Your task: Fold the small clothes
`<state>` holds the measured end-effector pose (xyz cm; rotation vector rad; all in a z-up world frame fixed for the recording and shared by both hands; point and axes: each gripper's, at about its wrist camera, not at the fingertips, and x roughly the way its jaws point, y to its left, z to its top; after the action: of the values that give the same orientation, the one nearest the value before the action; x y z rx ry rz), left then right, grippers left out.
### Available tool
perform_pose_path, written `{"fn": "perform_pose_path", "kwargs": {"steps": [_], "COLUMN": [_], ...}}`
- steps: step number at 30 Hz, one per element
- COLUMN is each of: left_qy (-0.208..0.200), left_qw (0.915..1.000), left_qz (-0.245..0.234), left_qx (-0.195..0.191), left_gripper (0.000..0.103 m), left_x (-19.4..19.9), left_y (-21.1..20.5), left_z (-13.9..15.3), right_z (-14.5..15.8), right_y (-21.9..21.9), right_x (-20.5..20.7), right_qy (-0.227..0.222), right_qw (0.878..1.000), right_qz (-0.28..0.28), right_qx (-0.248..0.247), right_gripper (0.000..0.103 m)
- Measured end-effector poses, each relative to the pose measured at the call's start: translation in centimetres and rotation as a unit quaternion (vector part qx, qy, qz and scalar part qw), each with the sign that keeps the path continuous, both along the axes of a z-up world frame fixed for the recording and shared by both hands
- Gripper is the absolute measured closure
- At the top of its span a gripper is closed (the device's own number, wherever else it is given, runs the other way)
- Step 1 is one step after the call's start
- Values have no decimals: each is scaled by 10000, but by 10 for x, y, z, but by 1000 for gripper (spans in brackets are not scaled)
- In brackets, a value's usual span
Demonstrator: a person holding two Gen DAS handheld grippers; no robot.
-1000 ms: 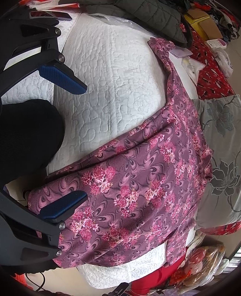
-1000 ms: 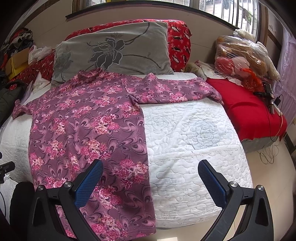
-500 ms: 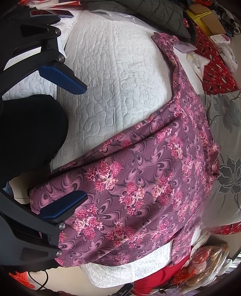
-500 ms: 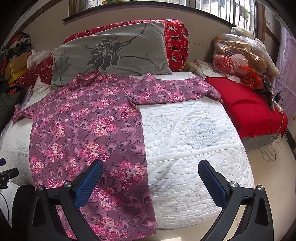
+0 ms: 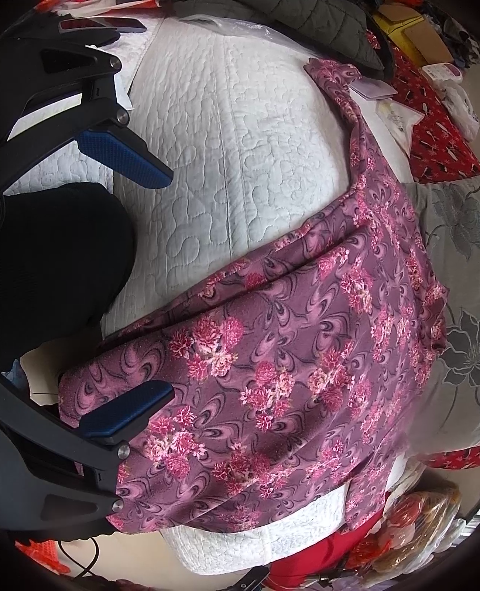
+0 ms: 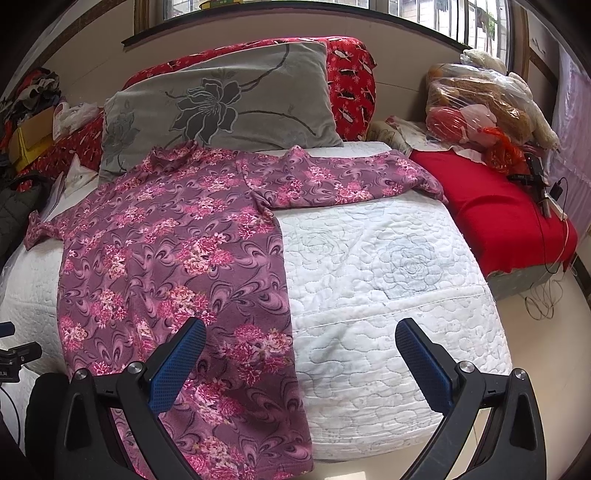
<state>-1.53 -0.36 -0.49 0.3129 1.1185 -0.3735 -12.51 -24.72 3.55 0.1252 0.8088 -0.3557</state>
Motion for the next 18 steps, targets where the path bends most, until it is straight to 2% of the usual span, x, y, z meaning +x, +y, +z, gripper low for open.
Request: {"fn": "perform_pose_path", "kwargs": {"steps": [5, 9, 15, 18], "left_qy": [2, 265, 784, 947], "left_qw": [9998, 9981, 9956, 9937], "left_qz": [183, 553, 469, 582], "left_qx": [94, 73, 221, 110], "left_gripper": [0, 0, 0, 0], "left_x": [9, 24, 25, 29], "left_y": [6, 22, 10, 10], "left_z": [0, -6, -30, -36], "right_z": [-5, -17, -50, -68], "right_y": [-4, -13, -29, -36], "right_x": [2, -1, -9, -12], "right_qy": [65, 250, 692, 881], "right_qw": [10000, 9992, 9934, 9890], "right_qz": [27, 150, 190, 99], "right_qx": [28, 262, 892, 1187], "right_gripper": [1, 1, 12, 20]}}
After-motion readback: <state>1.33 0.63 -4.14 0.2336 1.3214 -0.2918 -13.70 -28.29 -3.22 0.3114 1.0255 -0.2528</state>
